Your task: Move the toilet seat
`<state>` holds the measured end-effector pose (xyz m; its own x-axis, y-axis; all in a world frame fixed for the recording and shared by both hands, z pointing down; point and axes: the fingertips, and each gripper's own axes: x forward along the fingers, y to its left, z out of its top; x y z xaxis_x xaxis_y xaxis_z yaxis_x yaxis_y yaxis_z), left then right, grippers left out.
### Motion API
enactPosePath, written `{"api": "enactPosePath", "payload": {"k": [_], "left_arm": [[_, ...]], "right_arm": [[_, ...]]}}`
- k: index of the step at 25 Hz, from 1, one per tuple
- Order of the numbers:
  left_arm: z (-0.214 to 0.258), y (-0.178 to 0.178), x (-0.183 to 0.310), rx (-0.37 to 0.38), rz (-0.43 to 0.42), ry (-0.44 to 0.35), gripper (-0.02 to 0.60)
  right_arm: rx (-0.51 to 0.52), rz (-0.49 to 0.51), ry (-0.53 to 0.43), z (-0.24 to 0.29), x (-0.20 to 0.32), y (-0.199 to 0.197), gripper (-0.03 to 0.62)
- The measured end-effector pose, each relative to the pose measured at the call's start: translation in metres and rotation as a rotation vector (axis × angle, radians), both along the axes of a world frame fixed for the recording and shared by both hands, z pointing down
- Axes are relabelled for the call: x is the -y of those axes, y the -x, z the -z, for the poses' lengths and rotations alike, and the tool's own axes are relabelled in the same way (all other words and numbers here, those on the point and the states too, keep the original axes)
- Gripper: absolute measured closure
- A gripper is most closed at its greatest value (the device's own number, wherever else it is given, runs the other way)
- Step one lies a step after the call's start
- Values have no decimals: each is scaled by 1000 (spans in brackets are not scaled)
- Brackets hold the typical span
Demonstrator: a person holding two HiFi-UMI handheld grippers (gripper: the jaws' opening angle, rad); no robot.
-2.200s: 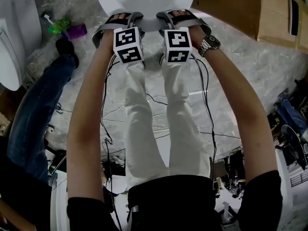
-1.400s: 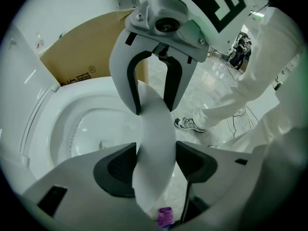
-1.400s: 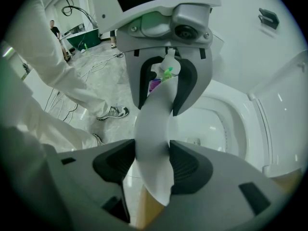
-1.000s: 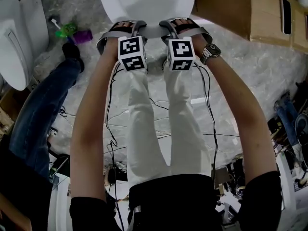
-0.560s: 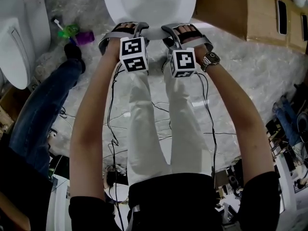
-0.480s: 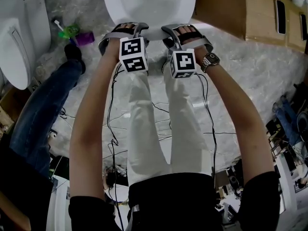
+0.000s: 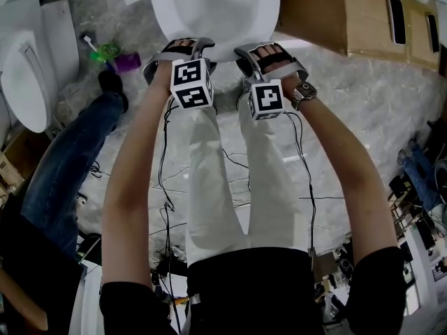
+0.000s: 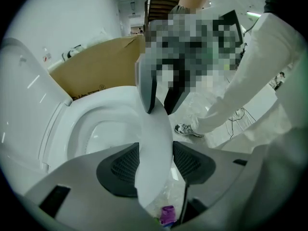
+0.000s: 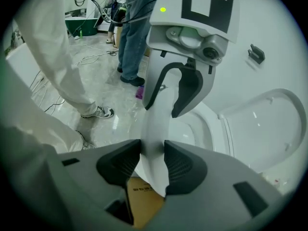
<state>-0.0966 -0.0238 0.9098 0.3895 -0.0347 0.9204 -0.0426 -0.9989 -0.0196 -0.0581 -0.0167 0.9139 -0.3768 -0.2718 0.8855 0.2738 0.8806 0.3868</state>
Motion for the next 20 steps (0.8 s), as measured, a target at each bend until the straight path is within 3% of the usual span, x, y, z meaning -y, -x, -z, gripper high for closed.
{"api": "enactPosePath", "payload": {"k": [20], "left_arm": [[44, 11, 3, -19, -15, -139, 387]], "right_arm": [[-8, 1, 31, 41, 6, 0, 439]]}}
